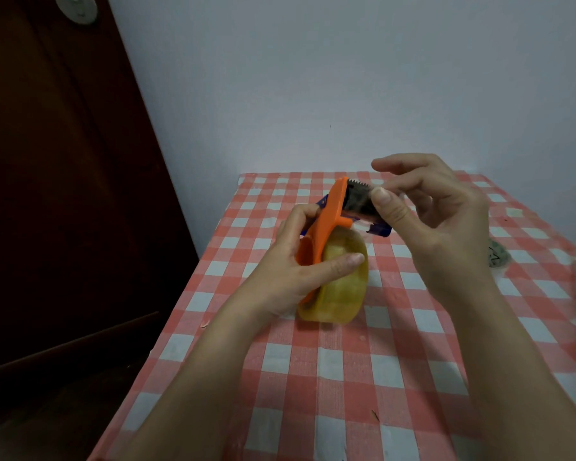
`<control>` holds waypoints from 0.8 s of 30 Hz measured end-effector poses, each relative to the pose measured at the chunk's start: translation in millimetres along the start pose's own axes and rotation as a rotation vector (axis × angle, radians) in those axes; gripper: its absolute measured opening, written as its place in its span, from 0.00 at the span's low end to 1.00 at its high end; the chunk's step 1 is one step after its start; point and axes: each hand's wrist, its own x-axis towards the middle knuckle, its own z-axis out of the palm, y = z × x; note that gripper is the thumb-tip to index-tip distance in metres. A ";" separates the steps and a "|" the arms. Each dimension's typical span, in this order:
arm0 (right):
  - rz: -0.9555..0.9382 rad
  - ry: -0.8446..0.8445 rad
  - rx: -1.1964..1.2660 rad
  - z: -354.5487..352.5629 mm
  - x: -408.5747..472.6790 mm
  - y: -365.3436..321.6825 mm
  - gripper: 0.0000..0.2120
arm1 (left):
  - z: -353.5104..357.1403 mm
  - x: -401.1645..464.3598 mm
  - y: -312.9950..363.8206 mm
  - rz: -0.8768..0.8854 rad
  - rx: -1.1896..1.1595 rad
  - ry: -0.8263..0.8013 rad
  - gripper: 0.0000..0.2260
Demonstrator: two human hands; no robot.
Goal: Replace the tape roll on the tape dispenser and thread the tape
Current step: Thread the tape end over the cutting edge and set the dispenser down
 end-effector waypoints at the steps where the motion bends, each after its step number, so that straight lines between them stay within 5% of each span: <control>1: 0.002 -0.003 0.007 -0.6 0.0 0.4 0.05 | 0.3 0.2 0.0 0.003 0.002 -0.002 0.24; 24: -0.041 -0.025 0.026 6.5 0.4 -2.5 0.08 | -2.5 0.2 -3.1 -0.021 0.082 -0.063 0.27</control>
